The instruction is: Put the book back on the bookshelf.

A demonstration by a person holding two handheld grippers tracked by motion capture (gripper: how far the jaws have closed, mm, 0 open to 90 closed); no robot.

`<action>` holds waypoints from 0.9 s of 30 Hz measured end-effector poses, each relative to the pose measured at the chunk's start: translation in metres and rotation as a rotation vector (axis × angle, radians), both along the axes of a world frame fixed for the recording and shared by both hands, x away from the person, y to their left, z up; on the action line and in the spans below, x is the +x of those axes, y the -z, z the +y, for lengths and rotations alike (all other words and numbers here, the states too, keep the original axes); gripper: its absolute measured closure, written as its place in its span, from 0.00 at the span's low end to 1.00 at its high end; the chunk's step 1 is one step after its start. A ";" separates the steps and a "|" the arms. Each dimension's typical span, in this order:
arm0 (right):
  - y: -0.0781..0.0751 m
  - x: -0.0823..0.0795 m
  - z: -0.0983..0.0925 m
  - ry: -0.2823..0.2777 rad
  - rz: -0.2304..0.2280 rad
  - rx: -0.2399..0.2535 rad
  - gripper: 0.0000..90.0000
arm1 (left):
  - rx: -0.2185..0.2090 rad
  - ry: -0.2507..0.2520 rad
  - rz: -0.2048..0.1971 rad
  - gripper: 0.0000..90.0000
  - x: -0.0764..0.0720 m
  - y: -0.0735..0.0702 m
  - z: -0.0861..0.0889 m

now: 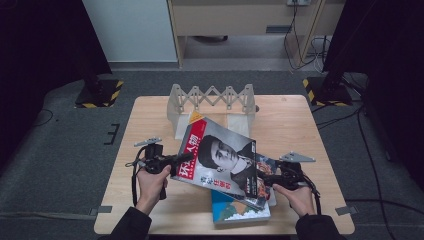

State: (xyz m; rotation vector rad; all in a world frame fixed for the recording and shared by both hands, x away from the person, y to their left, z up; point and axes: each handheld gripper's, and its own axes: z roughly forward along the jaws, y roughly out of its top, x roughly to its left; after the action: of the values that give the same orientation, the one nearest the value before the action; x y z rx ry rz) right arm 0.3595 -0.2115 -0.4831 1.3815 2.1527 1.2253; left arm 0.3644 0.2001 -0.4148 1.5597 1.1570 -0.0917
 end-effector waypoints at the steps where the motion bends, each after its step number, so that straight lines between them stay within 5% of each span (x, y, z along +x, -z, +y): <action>1: 0.000 0.000 0.000 0.000 0.000 0.000 0.16 | 0.000 0.000 0.000 0.96 0.000 0.000 0.000; 16: 0.002 0.005 -0.048 0.139 -0.018 -0.090 0.13 | -0.093 -0.019 -0.050 0.96 0.004 -0.033 0.002; 27: 0.009 0.008 -0.071 0.206 0.005 -0.129 0.13 | -0.115 -0.045 -0.106 0.96 0.003 -0.063 0.008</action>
State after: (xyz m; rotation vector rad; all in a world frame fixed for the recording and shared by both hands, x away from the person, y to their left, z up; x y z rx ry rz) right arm 0.3677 -0.2828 -0.4925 1.5076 1.9958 0.9898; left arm 0.3675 0.2079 -0.3520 1.4196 1.0839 -0.0448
